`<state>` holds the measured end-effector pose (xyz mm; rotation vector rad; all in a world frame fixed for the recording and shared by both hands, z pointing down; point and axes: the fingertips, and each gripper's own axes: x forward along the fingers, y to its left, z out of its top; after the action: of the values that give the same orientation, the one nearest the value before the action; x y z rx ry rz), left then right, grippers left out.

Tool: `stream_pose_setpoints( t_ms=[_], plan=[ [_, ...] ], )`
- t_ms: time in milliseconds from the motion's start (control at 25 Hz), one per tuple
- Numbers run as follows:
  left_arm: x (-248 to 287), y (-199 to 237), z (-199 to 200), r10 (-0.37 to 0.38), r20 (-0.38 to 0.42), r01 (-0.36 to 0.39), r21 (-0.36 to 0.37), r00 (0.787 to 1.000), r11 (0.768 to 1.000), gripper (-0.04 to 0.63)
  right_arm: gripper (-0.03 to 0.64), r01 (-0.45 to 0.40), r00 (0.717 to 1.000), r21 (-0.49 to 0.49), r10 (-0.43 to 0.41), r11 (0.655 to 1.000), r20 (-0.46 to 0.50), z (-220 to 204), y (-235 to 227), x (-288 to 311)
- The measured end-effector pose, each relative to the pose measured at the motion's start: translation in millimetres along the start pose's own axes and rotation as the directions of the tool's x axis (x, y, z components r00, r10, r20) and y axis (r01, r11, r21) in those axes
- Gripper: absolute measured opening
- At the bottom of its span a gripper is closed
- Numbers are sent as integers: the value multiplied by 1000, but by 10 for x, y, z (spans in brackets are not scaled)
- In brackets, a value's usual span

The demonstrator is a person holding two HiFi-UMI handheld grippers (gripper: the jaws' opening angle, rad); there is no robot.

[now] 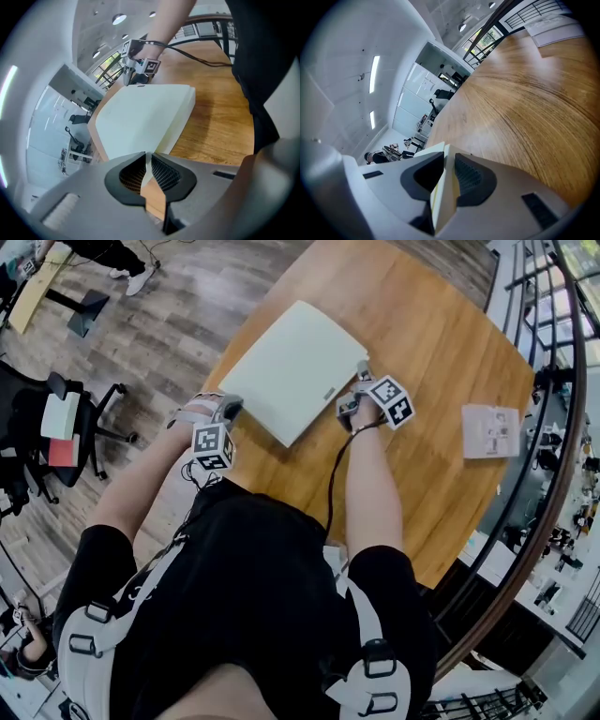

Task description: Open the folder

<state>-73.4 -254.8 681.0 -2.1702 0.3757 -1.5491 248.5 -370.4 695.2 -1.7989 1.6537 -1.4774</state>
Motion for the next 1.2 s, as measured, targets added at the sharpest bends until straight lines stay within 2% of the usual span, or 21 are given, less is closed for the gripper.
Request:
stream_pose_setpoints(
  t_ms=[120,200,280,360,520,600,720,920,1040,1080,1200],
  plan=[
    [-22,11,10,-21,51,27,-128,998,991,38,74,-13,1000,25,13,1000,2,9,-15,4],
    [-58,30,18,-42,100,65,-242,994,968,38,75,-28,1000,62,28,998,0,4,-12,11],
    [-115,75,41,-64,172,124,-362,983,924,38,75,-38,999,93,38,995,5,0,-19,15],
    [-186,166,50,-56,245,167,-460,968,872,37,75,-42,999,103,41,994,11,1,-35,14],
    [-331,342,-20,-22,307,209,-595,952,776,31,77,-41,999,79,41,996,-3,-3,-28,18],
    [-376,372,-52,-18,340,250,-655,940,713,31,77,-38,999,67,38,997,-8,-3,-25,28],
    [-435,429,-91,25,394,301,-739,919,603,31,77,-31,999,49,32,998,-15,-5,-31,31],
    [-543,540,-317,156,437,356,-857,886,373,25,77,-5,999,-51,3,999,-40,18,-11,21],
    [-568,594,-574,240,406,352,-905,882,239,18,77,9,999,-100,-14,995,-50,21,3,13],
    [-562,613,-669,265,384,338,-919,885,202,17,77,12,999,-105,-17,994,-51,17,6,10],
    [-484,660,-948,320,293,269,-956,901,117,9,77,25,998,-125,-32,992,-52,14,15,-3]
  ],
)
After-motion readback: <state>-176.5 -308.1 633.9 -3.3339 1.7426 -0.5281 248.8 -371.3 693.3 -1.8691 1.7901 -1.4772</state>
